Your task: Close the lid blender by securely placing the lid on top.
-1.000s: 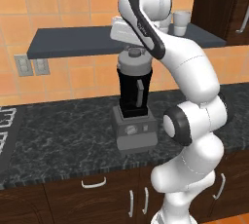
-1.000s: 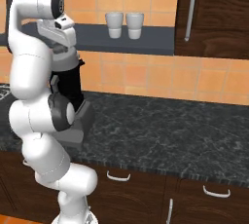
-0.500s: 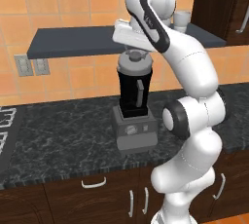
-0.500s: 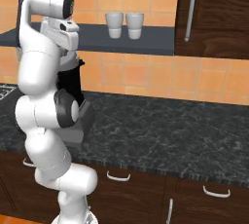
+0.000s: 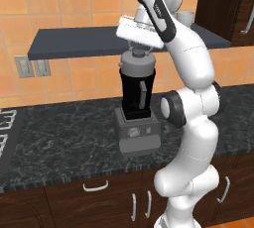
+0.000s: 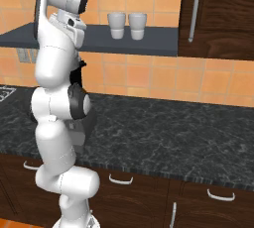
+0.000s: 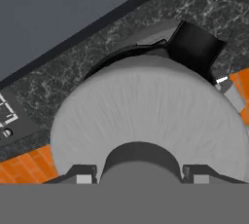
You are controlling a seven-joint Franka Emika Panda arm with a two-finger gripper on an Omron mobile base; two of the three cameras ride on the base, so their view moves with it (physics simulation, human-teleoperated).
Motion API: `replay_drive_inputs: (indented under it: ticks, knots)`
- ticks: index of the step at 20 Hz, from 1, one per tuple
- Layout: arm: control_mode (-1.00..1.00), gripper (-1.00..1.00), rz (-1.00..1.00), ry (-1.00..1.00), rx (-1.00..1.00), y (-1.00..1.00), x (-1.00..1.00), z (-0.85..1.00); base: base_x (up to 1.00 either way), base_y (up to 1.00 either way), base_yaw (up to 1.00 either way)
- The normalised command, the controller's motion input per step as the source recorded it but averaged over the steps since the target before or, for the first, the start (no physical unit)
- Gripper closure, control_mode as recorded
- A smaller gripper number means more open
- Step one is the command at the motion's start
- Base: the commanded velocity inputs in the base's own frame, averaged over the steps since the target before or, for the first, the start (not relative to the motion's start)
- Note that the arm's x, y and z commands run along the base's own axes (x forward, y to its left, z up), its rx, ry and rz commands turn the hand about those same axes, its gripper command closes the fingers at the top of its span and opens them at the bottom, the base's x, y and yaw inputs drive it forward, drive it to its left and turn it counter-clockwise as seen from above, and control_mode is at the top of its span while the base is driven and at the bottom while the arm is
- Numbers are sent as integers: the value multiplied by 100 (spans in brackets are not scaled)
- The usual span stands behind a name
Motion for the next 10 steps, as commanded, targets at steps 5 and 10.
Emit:
replay_drive_inputs:
  ticks: [5, 10]
  knots:
    - [-100, 100, 0, 8, 1, 4, 1, -3, 0, 0, 0]
    - [-100, 100, 0, 0, -10, 4, 0, -39, 0, 0, 0]
